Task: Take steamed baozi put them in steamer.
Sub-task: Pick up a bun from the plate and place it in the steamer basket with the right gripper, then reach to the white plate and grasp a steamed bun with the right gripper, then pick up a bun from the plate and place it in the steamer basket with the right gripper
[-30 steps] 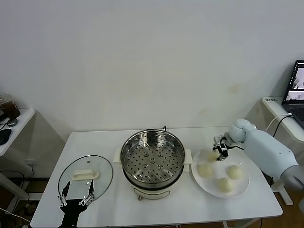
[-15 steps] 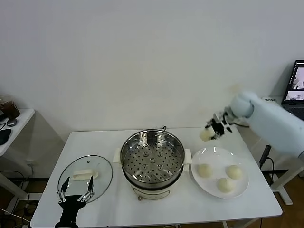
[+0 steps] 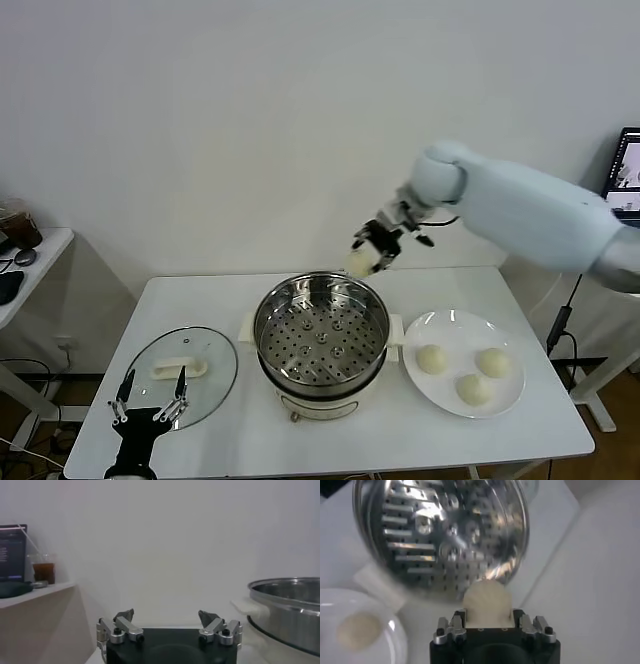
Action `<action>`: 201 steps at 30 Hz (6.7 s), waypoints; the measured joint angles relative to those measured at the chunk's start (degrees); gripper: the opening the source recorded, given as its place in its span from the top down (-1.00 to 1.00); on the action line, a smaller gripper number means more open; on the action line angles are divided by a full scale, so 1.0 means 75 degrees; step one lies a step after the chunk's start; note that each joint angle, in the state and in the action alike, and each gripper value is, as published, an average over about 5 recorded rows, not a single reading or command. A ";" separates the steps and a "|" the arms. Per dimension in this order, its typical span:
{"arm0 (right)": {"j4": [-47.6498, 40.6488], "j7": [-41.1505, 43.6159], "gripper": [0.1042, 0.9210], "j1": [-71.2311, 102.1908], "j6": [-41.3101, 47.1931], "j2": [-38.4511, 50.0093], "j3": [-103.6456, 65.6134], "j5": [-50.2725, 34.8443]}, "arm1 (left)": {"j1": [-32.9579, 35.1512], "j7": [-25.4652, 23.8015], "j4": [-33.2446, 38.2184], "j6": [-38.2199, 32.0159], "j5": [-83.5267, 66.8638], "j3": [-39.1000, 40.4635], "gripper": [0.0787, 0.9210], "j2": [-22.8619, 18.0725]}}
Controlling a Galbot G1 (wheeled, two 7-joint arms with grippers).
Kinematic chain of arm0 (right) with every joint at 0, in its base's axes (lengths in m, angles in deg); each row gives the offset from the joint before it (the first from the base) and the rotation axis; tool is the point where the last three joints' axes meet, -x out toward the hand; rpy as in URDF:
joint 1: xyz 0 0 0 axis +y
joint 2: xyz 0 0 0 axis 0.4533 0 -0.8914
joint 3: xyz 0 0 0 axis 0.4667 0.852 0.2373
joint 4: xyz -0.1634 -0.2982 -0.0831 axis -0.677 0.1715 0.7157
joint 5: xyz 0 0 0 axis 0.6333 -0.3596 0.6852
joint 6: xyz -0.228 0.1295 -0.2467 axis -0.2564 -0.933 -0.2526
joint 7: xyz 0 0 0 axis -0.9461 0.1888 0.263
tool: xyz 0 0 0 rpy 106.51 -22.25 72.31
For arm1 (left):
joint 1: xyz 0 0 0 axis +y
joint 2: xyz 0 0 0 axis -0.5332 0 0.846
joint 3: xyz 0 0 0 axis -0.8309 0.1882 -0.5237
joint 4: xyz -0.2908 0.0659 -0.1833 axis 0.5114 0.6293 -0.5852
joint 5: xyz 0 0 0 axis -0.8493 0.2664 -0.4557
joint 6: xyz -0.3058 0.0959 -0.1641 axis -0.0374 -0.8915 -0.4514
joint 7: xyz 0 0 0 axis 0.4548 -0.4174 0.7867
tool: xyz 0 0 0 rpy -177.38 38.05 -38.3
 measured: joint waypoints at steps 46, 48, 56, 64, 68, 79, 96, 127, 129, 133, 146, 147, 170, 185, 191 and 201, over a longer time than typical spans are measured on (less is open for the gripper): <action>0.0015 -0.0545 -0.76 -0.0206 -0.1758 -0.0918 0.0634 0.1751 | -0.0052 -0.0031 0.0115 0.0002 -0.0084 -0.0343 -0.77 -0.0036; 0.0389 -0.0452 -0.76 -0.0479 -0.1030 -0.0531 0.0727 0.1333 | -0.0054 -0.0040 0.0155 0.0005 -0.0094 -0.0342 -0.77 -0.0014; 0.1765 -0.0230 -0.76 -0.1064 0.1780 0.1204 0.1055 0.0223 | -0.0066 -0.0073 0.0261 -0.0002 -0.0091 -0.0320 -0.77 0.0092; 0.2325 -0.0100 -0.76 -0.0631 0.3065 0.2772 0.1031 0.0180 | -0.0096 -0.0085 0.0204 -0.0027 -0.0086 -0.0338 -0.77 0.0137; 0.2342 -0.0104 -0.76 0.0062 0.3352 0.3235 0.0699 0.0409 | -0.0135 -0.0090 0.0162 -0.0027 -0.0063 -0.0338 -0.77 0.0119; 0.2009 -0.0275 -0.76 0.2005 0.3766 0.3481 -0.0493 0.1141 | -0.0083 -0.0101 0.0101 -0.0021 0.0011 -0.0437 -0.77 0.0055; 0.1273 -0.0618 -0.76 0.4048 0.3825 0.2953 -0.1867 0.1857 | 0.0029 -0.0099 0.0122 -0.0063 0.0021 -0.0538 -0.77 0.0000; 0.1026 -0.0440 0.05 0.4605 0.3777 0.2733 -0.2481 0.2363 | 0.0054 -0.0087 0.0191 -0.0115 0.0045 -0.0586 -0.77 -0.0051; 0.1106 -0.0412 0.10 0.4524 0.3785 0.2825 -0.2461 0.2307 | 0.0036 -0.0087 0.0196 -0.0114 0.0044 -0.0579 -0.77 -0.0051; 0.1326 -0.0351 0.13 0.4159 0.3836 0.3092 -0.2342 0.2078 | -0.0006 -0.0089 0.0223 -0.0110 0.0041 -0.0544 -0.77 -0.0038; 0.2389 -0.0435 0.11 0.0436 0.4360 0.3287 -0.0256 -0.0033 | -0.0222 -0.0100 0.0190 -0.0085 -0.0028 -0.0402 -0.77 0.0156; 0.2489 -0.0480 0.10 0.0110 0.4447 0.3205 -0.0045 -0.0270 | -0.0237 -0.0101 0.0176 -0.0085 -0.0032 -0.0394 -0.77 0.0169; 0.2236 -0.2501 0.07 -0.0647 0.6821 -0.0686 0.1226 -0.3520 | -0.0525 -0.0103 -0.0056 -0.0096 -0.0093 -0.0490 -0.77 0.0167; 0.1284 -0.2781 0.05 0.0173 0.7207 -0.1985 0.1395 -0.3642 | -0.0560 -0.0093 -0.0179 -0.0133 -0.0090 -0.0504 -0.77 0.0117; 0.1180 -0.2799 -0.08 0.0340 0.7258 -0.2091 0.1395 -0.3633 | -0.0547 -0.0092 -0.0207 -0.0159 -0.0091 -0.0514 -0.77 0.0113; 0.1392 -0.2571 -0.72 0.0089 0.7290 -0.1938 0.1385 -0.3629 | -0.0561 -0.0093 -0.0220 -0.0166 -0.0077 -0.0497 -0.77 0.0113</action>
